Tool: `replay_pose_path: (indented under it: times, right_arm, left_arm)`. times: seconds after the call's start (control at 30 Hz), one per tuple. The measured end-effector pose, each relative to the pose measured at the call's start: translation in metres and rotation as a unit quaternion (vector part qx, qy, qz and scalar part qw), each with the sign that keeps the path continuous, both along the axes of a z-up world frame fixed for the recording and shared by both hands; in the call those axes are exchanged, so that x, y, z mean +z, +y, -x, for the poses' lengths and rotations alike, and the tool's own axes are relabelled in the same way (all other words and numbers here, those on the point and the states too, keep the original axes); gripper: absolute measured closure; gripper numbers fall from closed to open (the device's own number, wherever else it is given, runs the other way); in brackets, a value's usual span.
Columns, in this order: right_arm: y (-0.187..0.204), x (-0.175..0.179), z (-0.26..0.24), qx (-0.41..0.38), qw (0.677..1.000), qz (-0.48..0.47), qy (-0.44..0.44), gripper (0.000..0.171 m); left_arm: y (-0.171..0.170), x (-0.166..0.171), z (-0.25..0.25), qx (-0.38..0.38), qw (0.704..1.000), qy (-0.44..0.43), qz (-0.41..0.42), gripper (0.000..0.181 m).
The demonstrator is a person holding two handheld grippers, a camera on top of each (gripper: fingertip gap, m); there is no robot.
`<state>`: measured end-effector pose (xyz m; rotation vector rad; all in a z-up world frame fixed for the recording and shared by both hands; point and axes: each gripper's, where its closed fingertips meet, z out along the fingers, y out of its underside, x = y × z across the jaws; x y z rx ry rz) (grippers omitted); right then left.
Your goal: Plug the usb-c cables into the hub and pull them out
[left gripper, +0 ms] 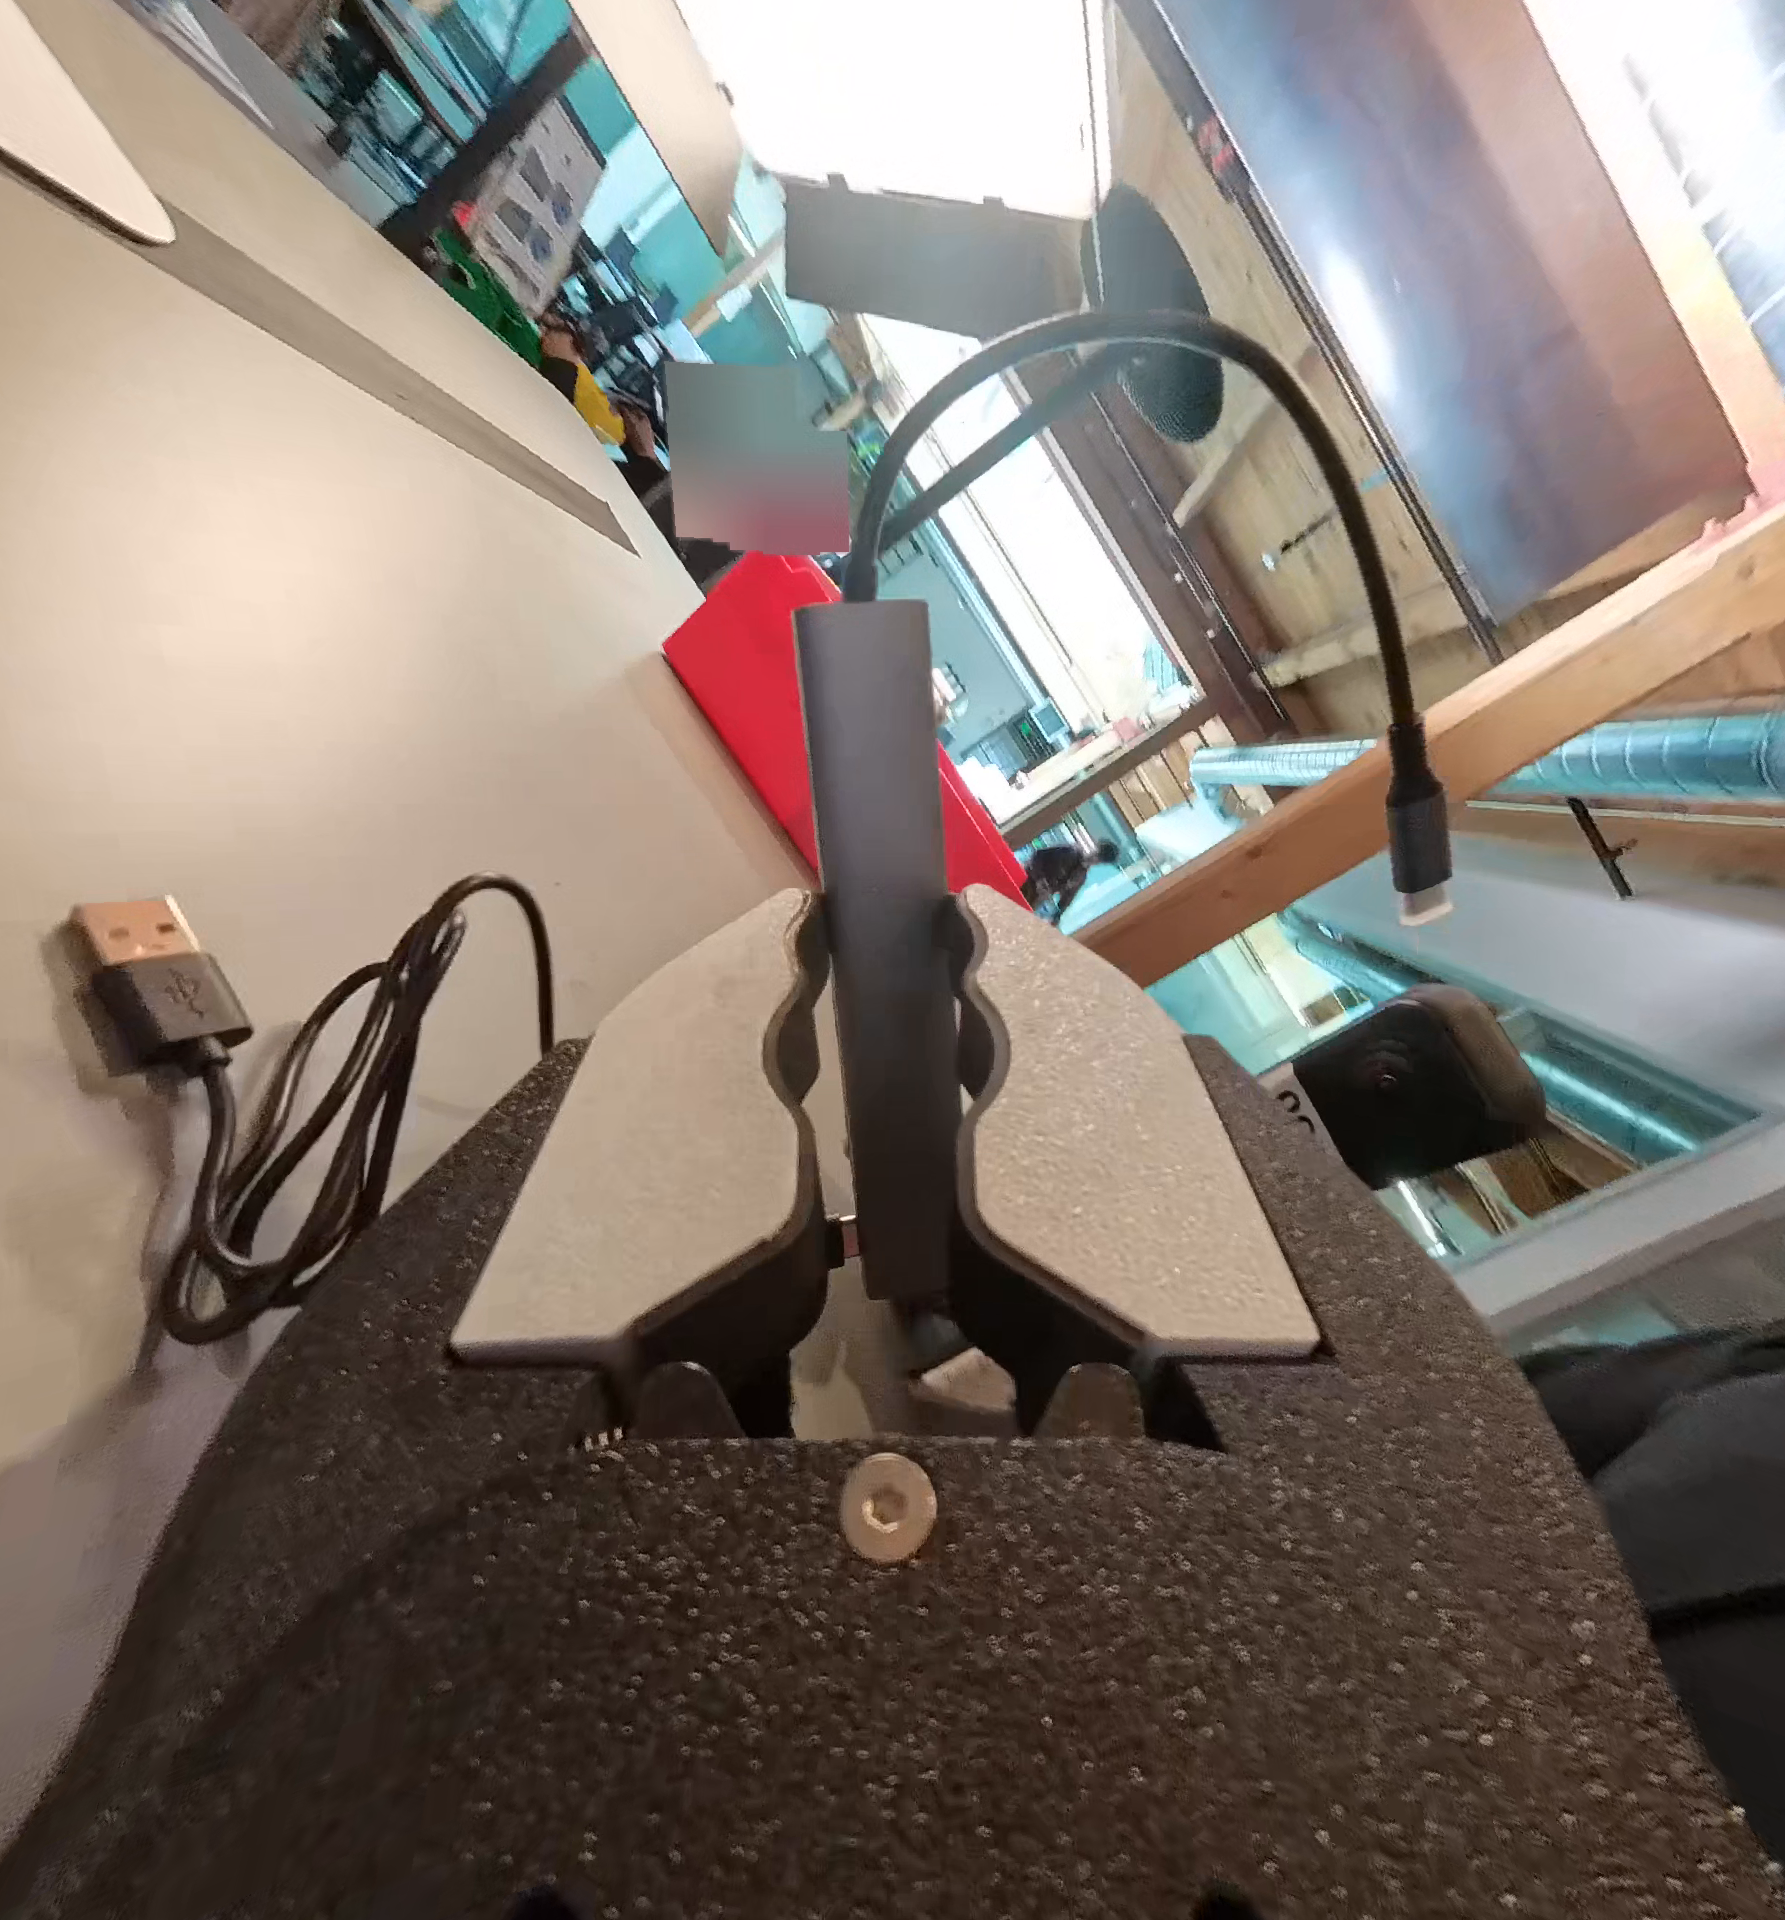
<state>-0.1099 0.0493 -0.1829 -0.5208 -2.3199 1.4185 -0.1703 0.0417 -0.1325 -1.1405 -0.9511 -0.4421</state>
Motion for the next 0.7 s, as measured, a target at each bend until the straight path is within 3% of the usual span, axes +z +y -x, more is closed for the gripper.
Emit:
replay_pose_path:
  times: [0.17, 0.37, 0.47, 0.7]
  right_arm:
    - [-0.016, -0.002, -0.005, 0.015, 0.999, 0.01, -0.036, 0.124]
    - [-0.016, -0.013, 0.004, -0.012, 0.997, -0.01, -0.072, 0.134]
    - [-0.019, -0.016, -0.001, 0.006, 0.996, -0.016, -0.083, 0.158]
    - [-0.015, -0.002, 0.0, 0.029, 0.988, 0.066, -0.139, 0.161]
  left_arm:
    - [-0.007, -0.011, 0.0, 0.095, 0.994, 0.018, 0.051, 0.158]
    - [0.0, -0.011, -0.015, 0.097, 0.992, 0.05, 0.067, 0.158]
    - [-0.005, -0.008, -0.015, 0.108, 0.989, 0.065, 0.072, 0.158]
    - [-0.021, -0.005, -0.021, 0.094, 0.989, 0.088, 0.073, 0.157]
